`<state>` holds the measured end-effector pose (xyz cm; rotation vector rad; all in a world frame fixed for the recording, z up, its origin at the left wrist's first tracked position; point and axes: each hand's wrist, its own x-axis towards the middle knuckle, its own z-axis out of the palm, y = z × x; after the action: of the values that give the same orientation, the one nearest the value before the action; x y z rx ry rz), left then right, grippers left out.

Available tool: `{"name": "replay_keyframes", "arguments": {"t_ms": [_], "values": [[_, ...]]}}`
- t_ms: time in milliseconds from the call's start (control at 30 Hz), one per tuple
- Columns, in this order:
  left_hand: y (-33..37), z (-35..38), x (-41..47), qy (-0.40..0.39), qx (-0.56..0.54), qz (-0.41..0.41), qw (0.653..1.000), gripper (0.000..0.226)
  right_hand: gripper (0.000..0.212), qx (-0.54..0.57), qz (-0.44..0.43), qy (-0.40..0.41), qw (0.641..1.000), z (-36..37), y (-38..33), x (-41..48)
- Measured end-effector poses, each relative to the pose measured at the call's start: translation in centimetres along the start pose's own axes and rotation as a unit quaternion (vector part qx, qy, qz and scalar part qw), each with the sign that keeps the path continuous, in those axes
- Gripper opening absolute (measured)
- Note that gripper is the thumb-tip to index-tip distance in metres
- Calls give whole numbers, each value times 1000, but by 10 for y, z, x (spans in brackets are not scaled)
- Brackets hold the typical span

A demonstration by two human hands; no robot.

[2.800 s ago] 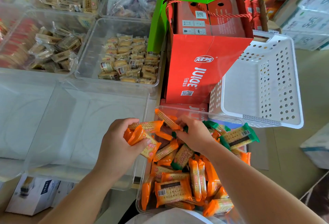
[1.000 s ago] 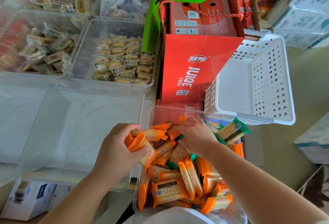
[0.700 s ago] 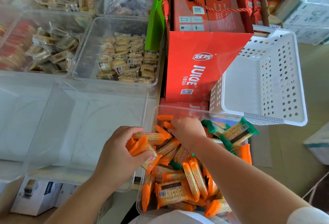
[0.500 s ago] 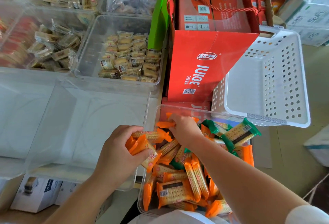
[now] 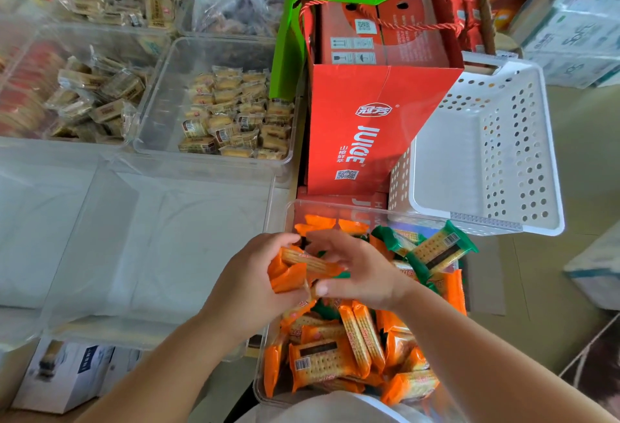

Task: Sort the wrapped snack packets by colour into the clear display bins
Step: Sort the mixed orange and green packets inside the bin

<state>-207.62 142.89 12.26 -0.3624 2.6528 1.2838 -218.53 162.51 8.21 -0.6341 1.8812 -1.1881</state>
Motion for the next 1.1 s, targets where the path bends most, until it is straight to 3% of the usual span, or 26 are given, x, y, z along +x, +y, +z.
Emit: {"name": "replay_keyframes", "arguments": {"t_ms": [67, 267, 433, 633, 700, 800, 867, 933, 1100], "values": [[3, 5, 6, -34, 13, 17, 999, 79, 60, -77, -18, -10, 997, 0, -3, -3], [-2, 17, 11, -94, 72, 38, 992, 89, 23, -171, 9, 29, 985, -5, 11, -6], [-9, 17, -10, -4, 91, 0, 996, 70, 19, -217, 15, 125, 968, -3, 18, -1], [-12, 0, -34, 72, 76, -3, 995, 53, 36, -170, 35, 70, 982, 29, 8, 17], [-13, -3, -37, 78, 63, -11, 995, 54, 42, -214, 52, 97, 971, 38, 9, 25], [-14, -5, -37, 68, 50, -23, 996, 54, 26, -300, 18, 194, 934, 37, 12, 36], [-15, -5, -37, 56, 49, -29, 997, 55, 35, -296, 22, 242, 924, 30, 15, 41], [-17, -6, -37, 49, 52, -35, 997, 55, 46, -302, 54, 228, 924, 27, 14, 43], [-21, -7, -36, 54, 60, -34, 996, 51, 27, -308, 45, 185, 932, 38, 19, 50]]}}
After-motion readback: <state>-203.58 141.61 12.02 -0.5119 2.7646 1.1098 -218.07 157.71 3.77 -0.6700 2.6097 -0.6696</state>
